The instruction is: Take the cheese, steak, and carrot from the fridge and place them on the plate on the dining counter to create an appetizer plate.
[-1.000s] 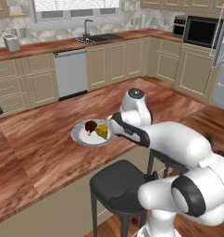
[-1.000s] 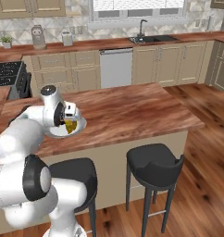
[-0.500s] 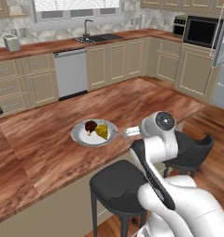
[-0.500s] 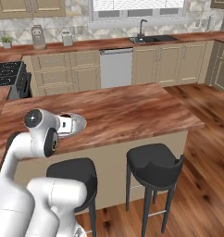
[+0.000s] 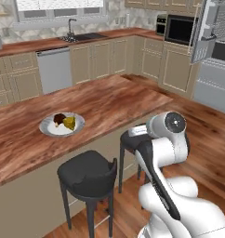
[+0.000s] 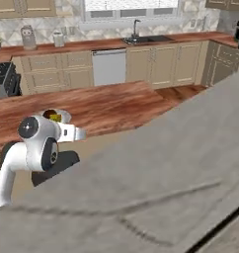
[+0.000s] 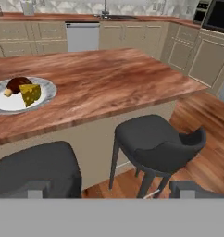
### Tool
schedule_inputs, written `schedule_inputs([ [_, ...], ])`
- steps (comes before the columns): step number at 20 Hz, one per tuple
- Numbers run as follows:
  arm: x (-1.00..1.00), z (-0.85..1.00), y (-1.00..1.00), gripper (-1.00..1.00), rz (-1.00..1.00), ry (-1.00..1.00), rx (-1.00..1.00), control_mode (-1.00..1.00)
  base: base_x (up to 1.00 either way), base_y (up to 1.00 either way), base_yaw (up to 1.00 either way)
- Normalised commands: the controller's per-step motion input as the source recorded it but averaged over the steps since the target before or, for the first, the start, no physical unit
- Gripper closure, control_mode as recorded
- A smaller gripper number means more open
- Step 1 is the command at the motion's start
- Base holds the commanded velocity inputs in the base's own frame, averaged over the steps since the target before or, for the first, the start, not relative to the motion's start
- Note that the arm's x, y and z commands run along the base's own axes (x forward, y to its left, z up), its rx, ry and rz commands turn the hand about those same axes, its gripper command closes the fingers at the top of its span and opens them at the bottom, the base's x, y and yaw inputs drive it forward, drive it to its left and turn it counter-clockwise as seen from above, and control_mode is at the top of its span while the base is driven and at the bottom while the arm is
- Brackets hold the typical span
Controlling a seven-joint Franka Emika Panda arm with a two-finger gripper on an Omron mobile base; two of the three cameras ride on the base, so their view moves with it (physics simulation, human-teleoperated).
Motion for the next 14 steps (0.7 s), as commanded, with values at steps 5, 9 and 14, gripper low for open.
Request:
schedule_inputs([
  [5, 0.00, 0.00, 0.00, -1.00, 0.00, 0.00, 0.00, 1.00, -0.14, -0.98, -0.17],
  [9, 0.00, 0.00, 0.00, -1.00, 0.00, 0.00, 0.00, 1.00, 0.00, -0.93, -0.26],
  [14, 0.00, 0.00, 0.00, -1.00, 0.00, 0.00, 0.00, 1.00, 0.10, -0.96, -0.44],
])
